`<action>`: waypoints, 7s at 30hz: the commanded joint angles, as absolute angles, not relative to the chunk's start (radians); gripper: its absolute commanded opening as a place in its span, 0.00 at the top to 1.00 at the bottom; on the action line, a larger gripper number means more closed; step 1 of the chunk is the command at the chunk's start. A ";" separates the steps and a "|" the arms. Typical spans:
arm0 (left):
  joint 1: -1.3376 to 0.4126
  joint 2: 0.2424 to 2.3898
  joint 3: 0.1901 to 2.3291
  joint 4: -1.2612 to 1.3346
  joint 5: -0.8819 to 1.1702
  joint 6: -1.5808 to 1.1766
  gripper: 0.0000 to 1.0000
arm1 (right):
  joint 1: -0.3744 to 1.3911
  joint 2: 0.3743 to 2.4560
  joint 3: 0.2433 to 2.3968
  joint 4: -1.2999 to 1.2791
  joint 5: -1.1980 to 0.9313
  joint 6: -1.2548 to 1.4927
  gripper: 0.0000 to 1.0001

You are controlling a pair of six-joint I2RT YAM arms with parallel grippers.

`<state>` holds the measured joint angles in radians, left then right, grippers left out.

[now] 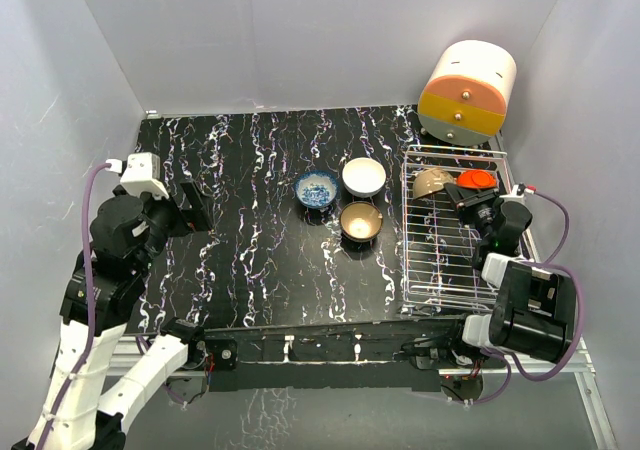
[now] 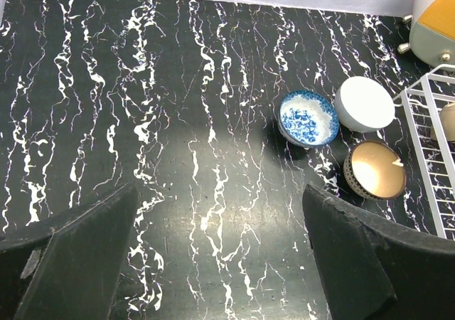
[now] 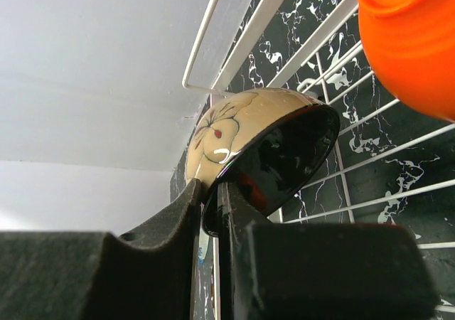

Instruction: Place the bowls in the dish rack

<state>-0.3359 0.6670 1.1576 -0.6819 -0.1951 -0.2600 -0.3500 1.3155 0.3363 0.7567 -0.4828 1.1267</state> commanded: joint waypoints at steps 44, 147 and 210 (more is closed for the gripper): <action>-0.339 0.629 1.100 -0.652 -0.174 -0.262 0.03 | -0.355 1.043 0.643 -0.042 -0.351 0.701 0.35; -0.352 0.898 1.009 -0.328 0.327 -0.356 0.06 | 0.121 1.185 1.102 -0.601 0.163 0.365 0.23; -0.460 0.670 0.828 -0.466 0.123 -0.330 0.07 | 0.100 1.228 0.749 -0.553 -0.011 0.375 0.07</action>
